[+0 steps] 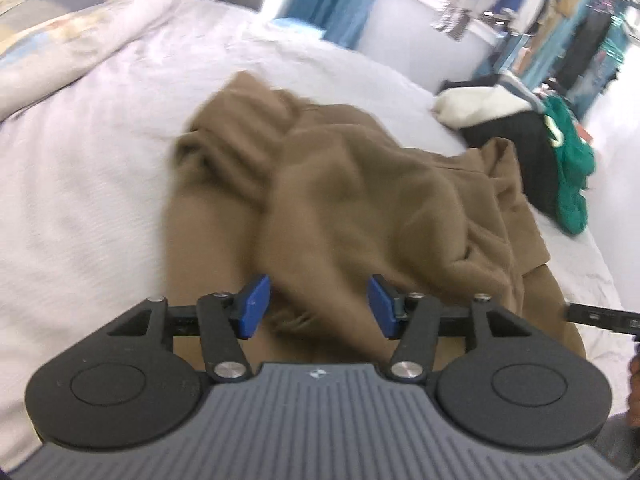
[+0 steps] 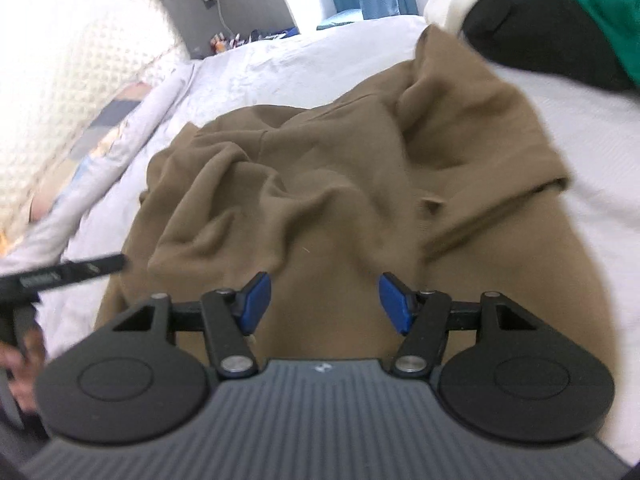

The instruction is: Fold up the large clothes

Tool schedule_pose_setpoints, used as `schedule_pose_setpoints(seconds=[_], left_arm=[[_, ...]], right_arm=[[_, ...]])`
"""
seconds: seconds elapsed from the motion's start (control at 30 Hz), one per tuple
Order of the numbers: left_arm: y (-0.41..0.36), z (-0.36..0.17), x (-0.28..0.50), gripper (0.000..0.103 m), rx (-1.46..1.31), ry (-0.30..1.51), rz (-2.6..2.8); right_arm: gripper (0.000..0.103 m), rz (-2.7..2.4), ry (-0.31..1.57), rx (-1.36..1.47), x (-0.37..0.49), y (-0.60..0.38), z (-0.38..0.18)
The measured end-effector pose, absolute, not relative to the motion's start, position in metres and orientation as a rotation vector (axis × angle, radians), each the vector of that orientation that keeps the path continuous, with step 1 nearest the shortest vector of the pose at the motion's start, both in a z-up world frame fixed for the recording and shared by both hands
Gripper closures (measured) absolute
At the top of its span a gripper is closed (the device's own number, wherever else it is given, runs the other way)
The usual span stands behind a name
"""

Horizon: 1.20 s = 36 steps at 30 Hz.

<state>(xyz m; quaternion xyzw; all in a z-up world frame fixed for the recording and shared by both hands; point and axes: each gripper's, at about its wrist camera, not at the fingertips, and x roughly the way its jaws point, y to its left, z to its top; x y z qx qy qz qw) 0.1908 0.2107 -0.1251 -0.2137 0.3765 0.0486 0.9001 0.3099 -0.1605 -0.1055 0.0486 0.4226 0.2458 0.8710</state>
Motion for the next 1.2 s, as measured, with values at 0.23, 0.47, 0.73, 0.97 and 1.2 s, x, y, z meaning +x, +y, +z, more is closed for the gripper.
schedule_pose_setpoints(seconds=[0.23, 0.47, 0.73, 0.97, 1.2], left_arm=[[0.251, -0.133, 0.137, 0.035, -0.562, 0.895, 0.187], [0.254, -0.182, 0.142, 0.030, -0.781, 1.054, 0.162], [0.245, -0.209, 0.148, 0.016, -0.805, 1.133, 0.213], [0.245, -0.210, 0.139, 0.019, -0.841, 1.099, 0.140], [0.236, -0.197, 0.128, 0.036, -0.838, 1.028, 0.071]], right_arm=[[0.036, 0.396, 1.003, 0.260, 0.300, -0.270, -0.097], [0.020, 0.378, 1.132, 0.372, 0.295, -0.332, -0.148], [0.018, 0.447, 1.218, 0.404, 0.312, -0.332, -0.193], [0.017, 0.683, 1.184, 0.376, 0.326, -0.307, -0.204], [0.017, 0.899, 1.051, 0.446, 0.334, -0.300, -0.191]])
